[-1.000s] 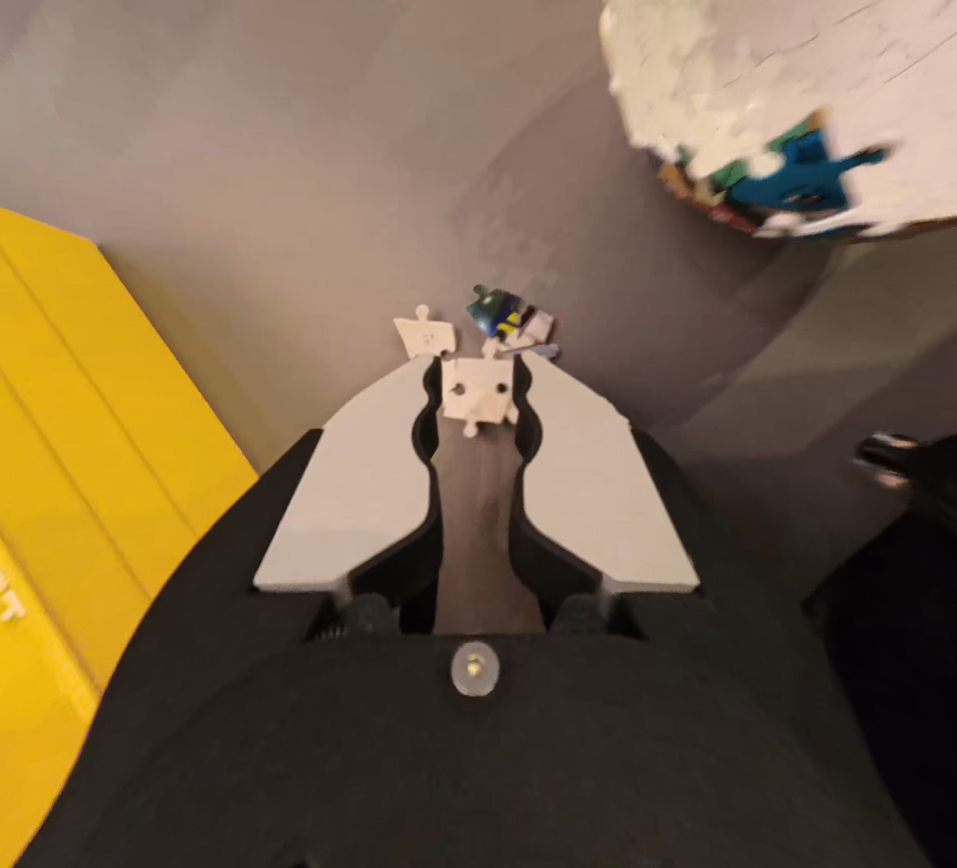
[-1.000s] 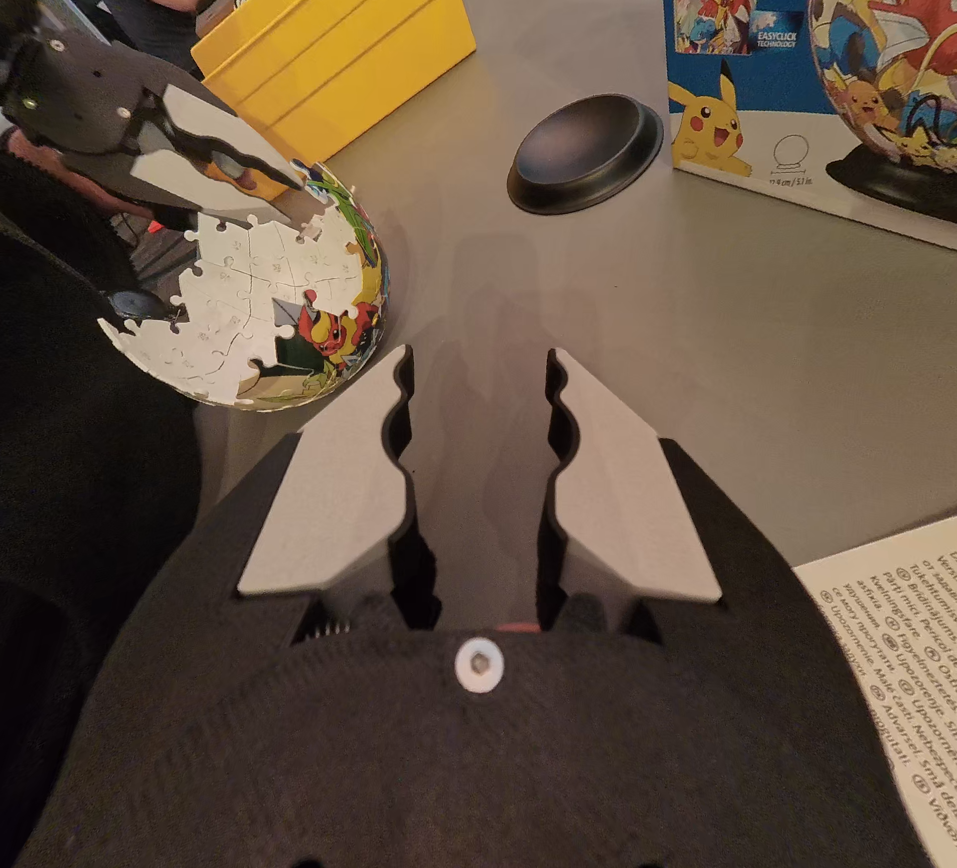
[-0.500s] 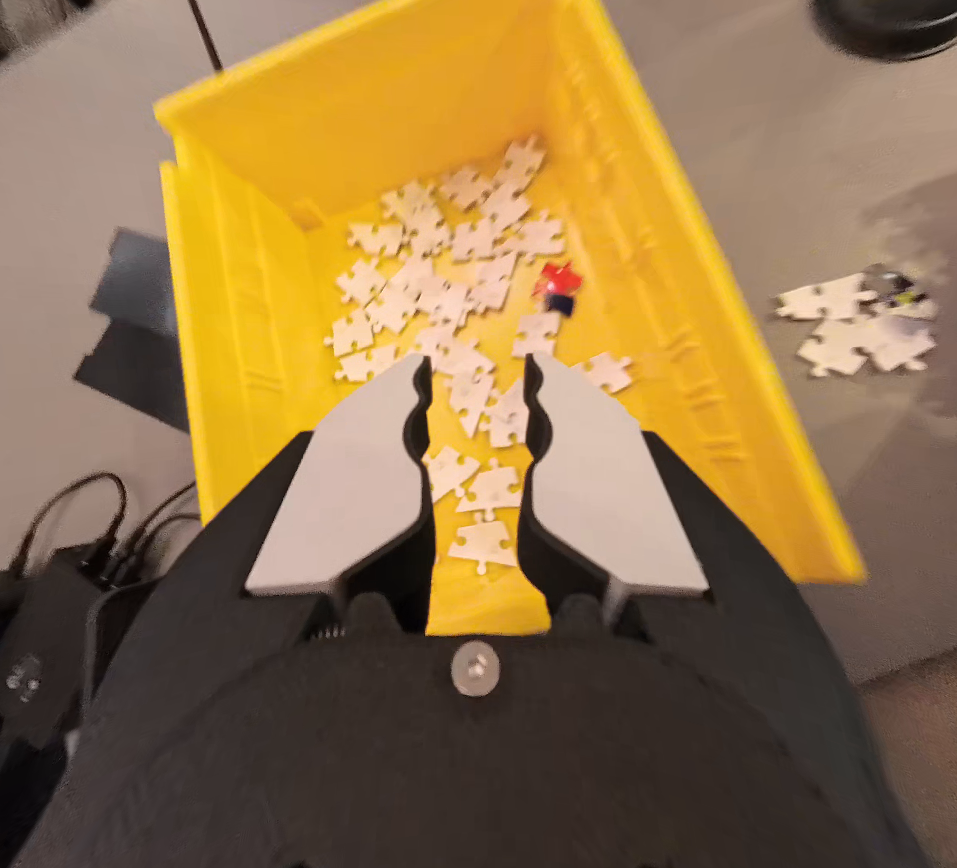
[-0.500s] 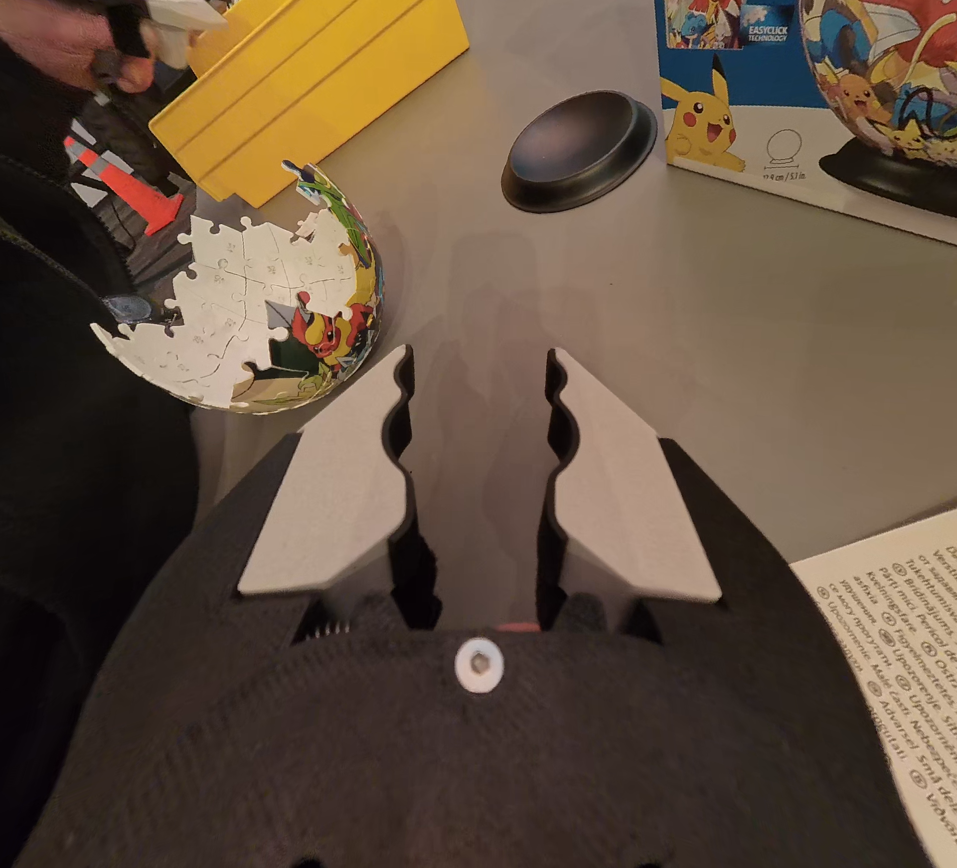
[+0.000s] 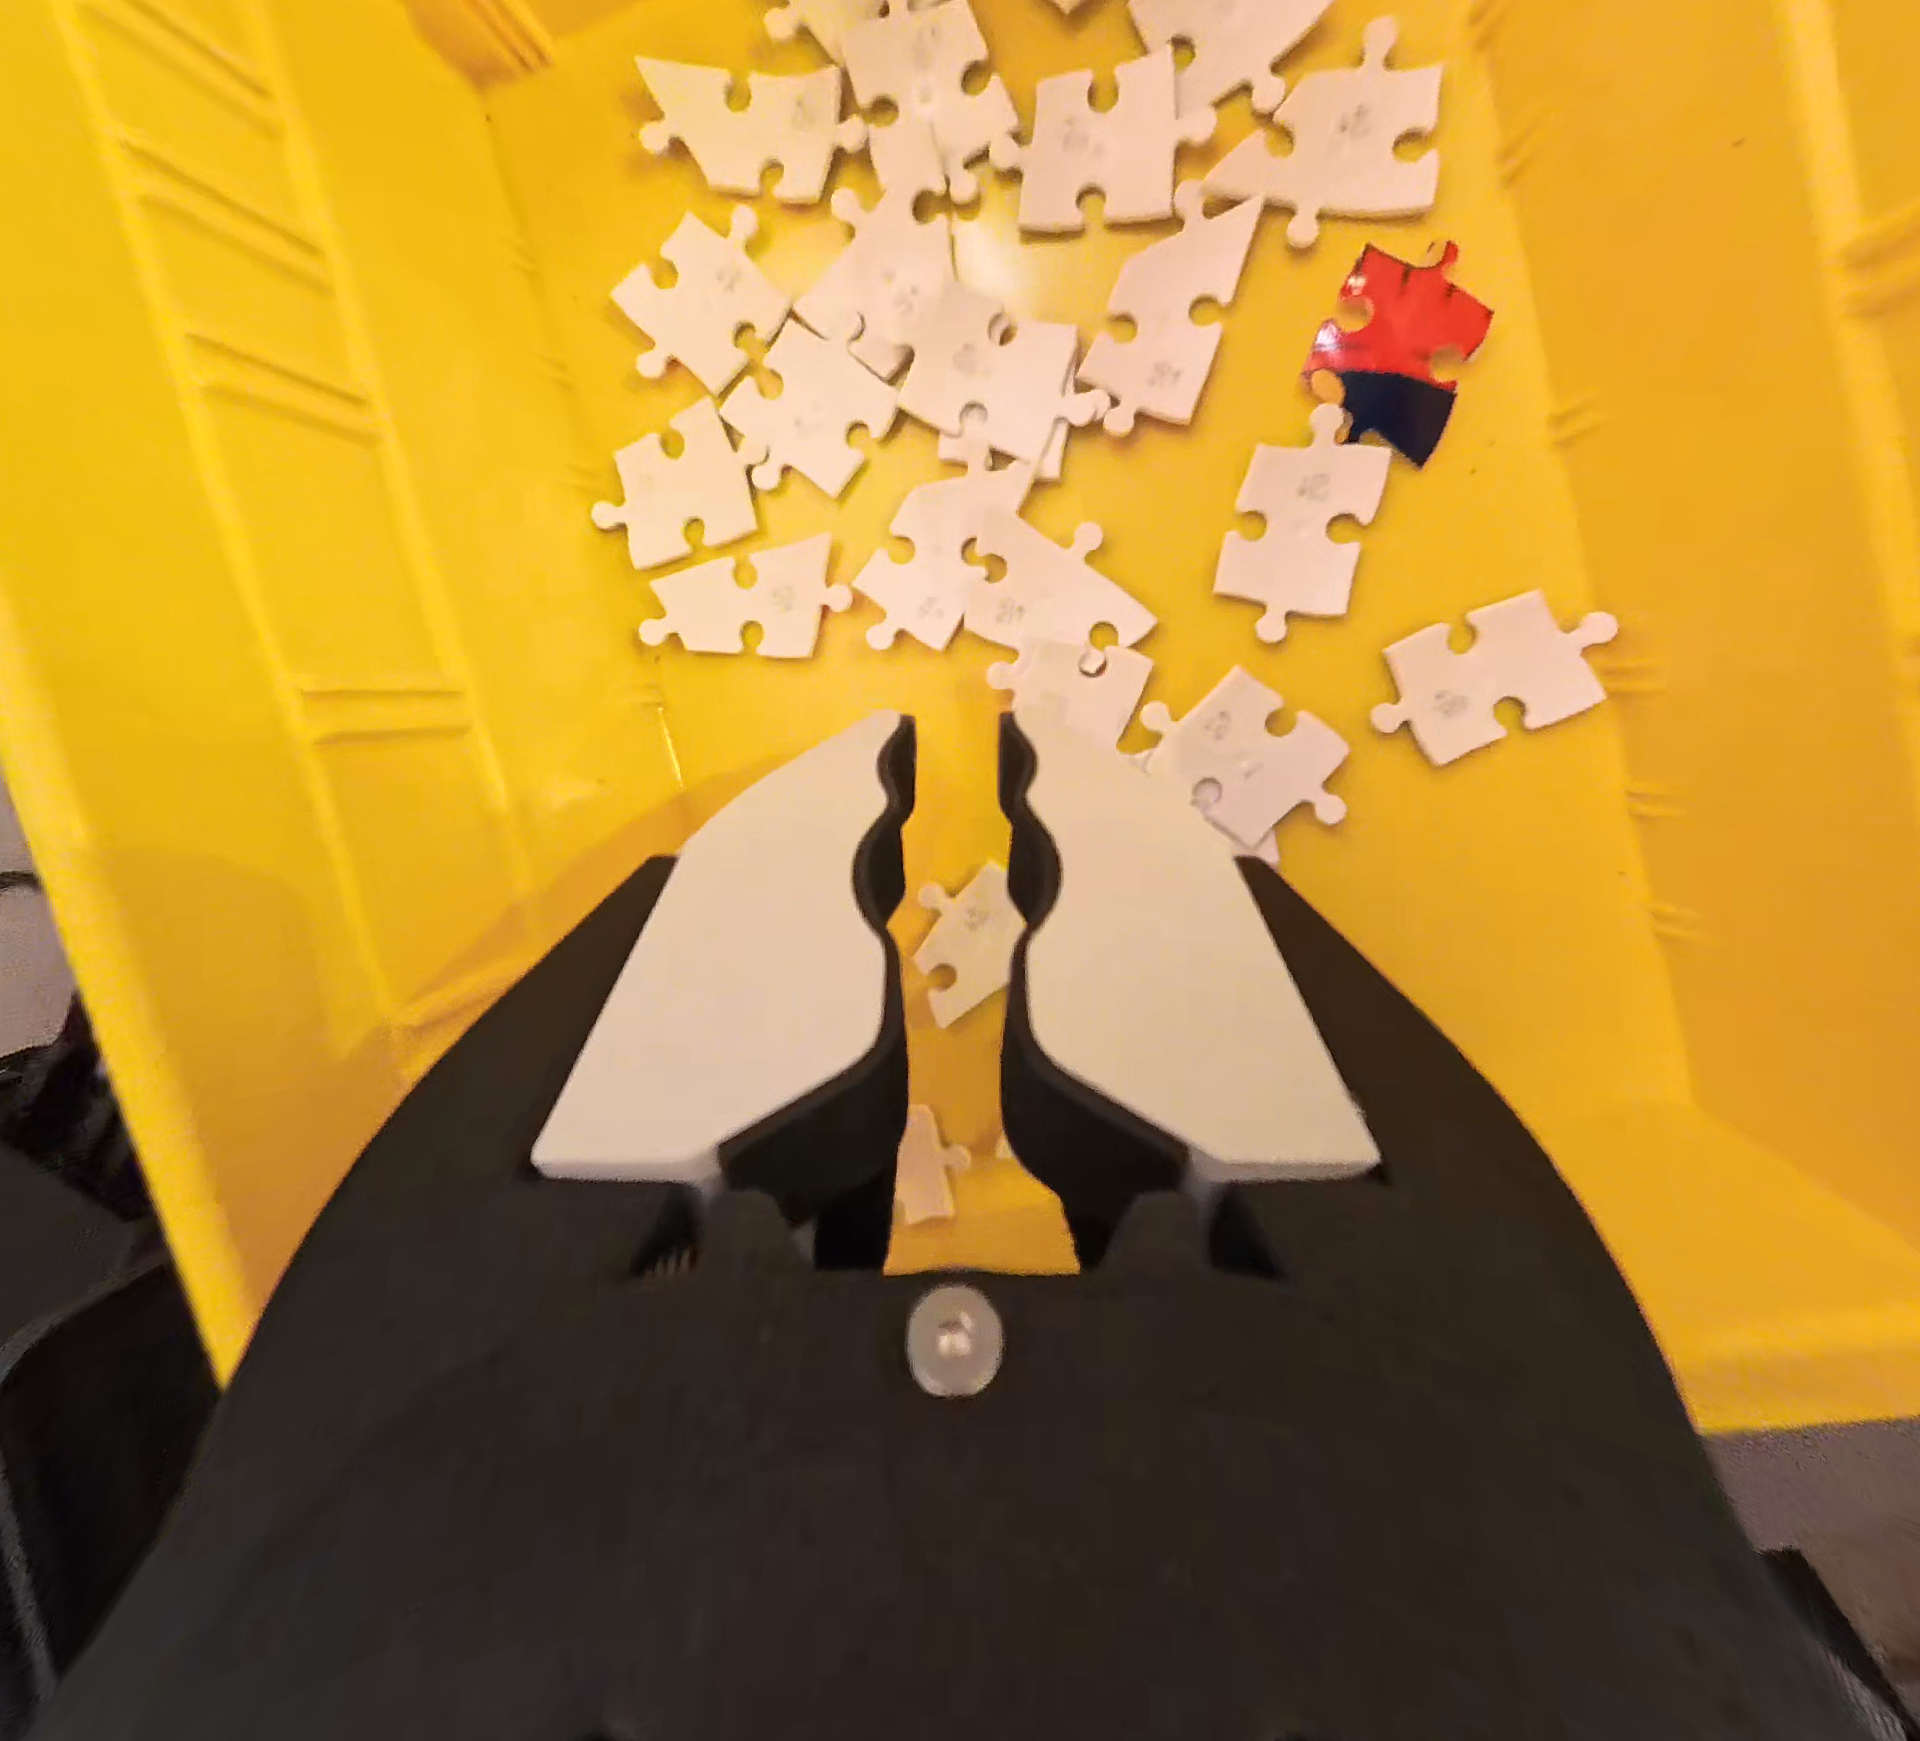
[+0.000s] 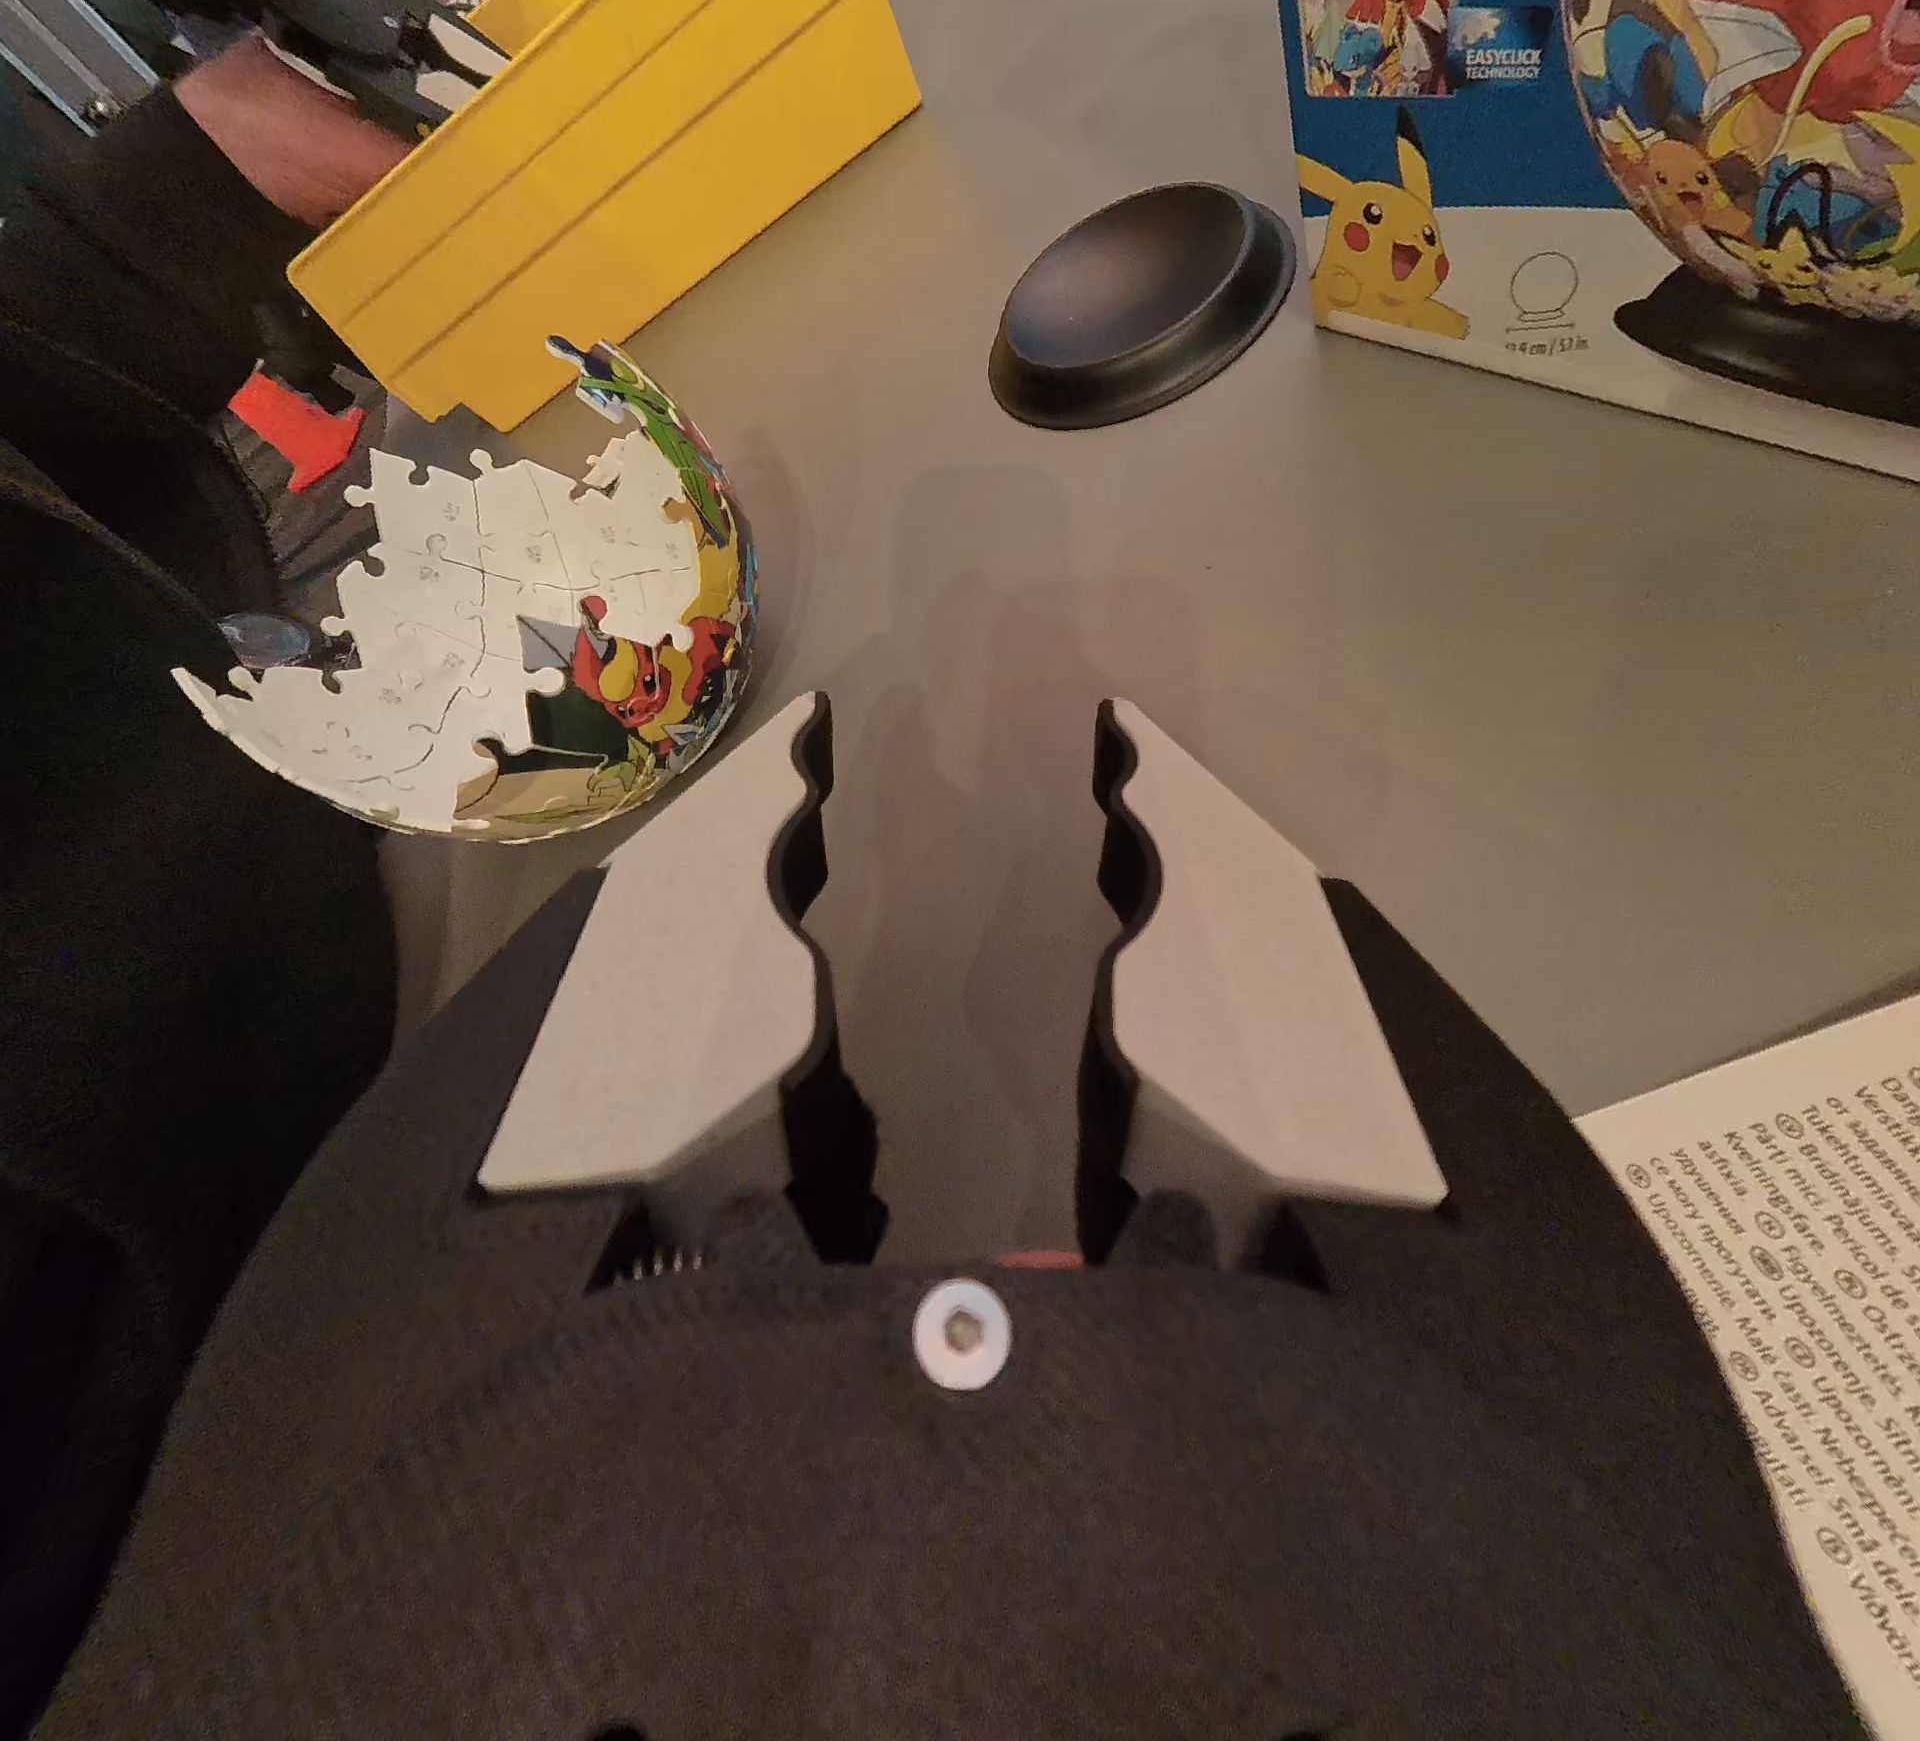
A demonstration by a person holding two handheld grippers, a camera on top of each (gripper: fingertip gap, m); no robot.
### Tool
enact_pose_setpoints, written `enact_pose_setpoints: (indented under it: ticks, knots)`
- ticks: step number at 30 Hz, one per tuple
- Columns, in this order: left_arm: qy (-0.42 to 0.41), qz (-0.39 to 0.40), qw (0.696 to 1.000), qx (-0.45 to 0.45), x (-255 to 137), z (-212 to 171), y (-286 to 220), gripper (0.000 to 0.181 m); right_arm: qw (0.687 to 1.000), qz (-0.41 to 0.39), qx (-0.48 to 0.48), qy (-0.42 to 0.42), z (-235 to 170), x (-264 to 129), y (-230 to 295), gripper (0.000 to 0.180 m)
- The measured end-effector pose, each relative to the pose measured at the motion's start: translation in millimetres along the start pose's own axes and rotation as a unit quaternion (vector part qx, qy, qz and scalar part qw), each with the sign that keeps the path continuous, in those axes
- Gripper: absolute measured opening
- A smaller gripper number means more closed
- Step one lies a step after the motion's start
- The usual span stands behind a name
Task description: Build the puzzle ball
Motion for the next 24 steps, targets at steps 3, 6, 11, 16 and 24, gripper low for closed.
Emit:
enact_pose_setpoints:
  ticks: [3, 6, 11, 16, 24]
  knots:
    - [0.008, -0.014, 1.0, 0.006, -1.4, 1.3, 4.5, 0.022, 1.0, 0.0, -0.002, 0.0, 0.1, -0.1, 0.4, 0.049]
    - [0.027, -0.04, 0.998, 0.029, 2.9, 2.8, -0.6, 0.031, 1.0, 0.0, -0.003, 0.0, 0.0, -0.1, 0.7, 0.049]
    - [0.065, -0.04, 0.994, 0.073, 15.8, 0.9, -6.9, 0.031, 1.0, 0.001, -0.003, -0.001, 0.1, -0.2, 0.7, 0.049]
    - [0.071, -0.059, 0.992, 0.082, 15.5, 0.7, -8.9, 0.01, 1.0, 0.001, -0.002, -0.002, 0.3, -0.4, 0.5, 0.049]
    - [0.032, -0.013, 0.996, 0.087, 2.0, 14.2, 5.5, 0.02, 1.0, 0.003, -0.002, -0.001, 0.1, -0.1, 0.7, 0.049]
Point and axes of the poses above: each gripper's, where its closed fingertips meet, x out along the fingers, z out of its top, y = z × x across the jaws, the point moved 8 cm from there along -x, back along the fingers, and after that the axes turned 14 degrees about -x, right-handed, at the moved point
